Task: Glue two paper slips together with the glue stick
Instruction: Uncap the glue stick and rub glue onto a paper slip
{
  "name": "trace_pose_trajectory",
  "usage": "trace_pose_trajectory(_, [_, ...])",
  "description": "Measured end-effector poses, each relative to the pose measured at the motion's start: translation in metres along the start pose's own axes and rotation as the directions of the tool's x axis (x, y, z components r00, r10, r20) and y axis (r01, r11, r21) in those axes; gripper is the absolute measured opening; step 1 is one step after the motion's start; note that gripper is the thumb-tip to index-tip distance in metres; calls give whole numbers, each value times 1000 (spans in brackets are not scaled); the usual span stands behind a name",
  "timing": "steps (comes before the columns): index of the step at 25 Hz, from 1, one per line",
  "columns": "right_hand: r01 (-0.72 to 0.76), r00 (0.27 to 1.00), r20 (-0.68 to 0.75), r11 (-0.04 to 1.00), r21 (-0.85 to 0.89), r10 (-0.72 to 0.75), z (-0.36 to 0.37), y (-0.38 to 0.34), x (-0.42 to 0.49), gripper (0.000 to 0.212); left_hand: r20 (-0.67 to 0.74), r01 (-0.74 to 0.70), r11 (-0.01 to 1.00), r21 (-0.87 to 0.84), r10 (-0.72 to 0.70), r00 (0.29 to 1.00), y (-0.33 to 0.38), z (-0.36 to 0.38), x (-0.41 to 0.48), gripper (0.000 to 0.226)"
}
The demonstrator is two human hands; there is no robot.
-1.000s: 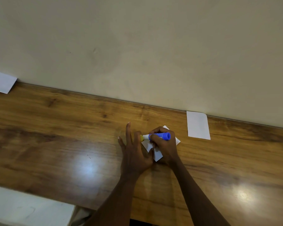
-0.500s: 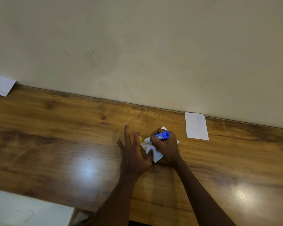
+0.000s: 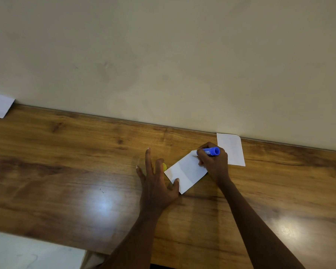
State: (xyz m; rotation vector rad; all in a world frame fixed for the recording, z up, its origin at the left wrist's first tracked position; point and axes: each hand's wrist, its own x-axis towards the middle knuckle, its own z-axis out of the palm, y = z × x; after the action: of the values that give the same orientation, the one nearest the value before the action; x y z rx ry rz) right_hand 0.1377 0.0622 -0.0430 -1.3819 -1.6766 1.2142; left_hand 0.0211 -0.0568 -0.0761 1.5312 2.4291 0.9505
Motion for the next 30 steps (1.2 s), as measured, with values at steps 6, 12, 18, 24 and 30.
trace_pose_trajectory(6, [11, 980, -200, 992, 129, 15, -3, 1, -12, 28, 7, -3, 1000, 7, 3, 1000, 0, 0, 0, 62])
trace_pose_trajectory(12, [-55, 980, -197, 881, -470, -44, 19, 14, -57, 35, 13, 7, 1000, 19, -8, 1000, 0, 0, 0, 60])
trace_pose_trajectory(18, [-41, 963, -257, 985, 165, 83, 21, -3, -60, 59, 28, 16, 1000, 9, -16, 999, 1, 0, 0, 55])
trace_pose_trajectory(24, [-141, 898, -344, 918, 371, 276, 50, -7, -82, 66, 42, 38, 999, -7, -37, 998, 1, -1, -1, 53])
trace_pose_trajectory(30, [-55, 997, -50, 998, 18, 56, 15, -11, -36, 53, 9, 15, 999, -35, -14, 1000, 3, -3, -2, 55])
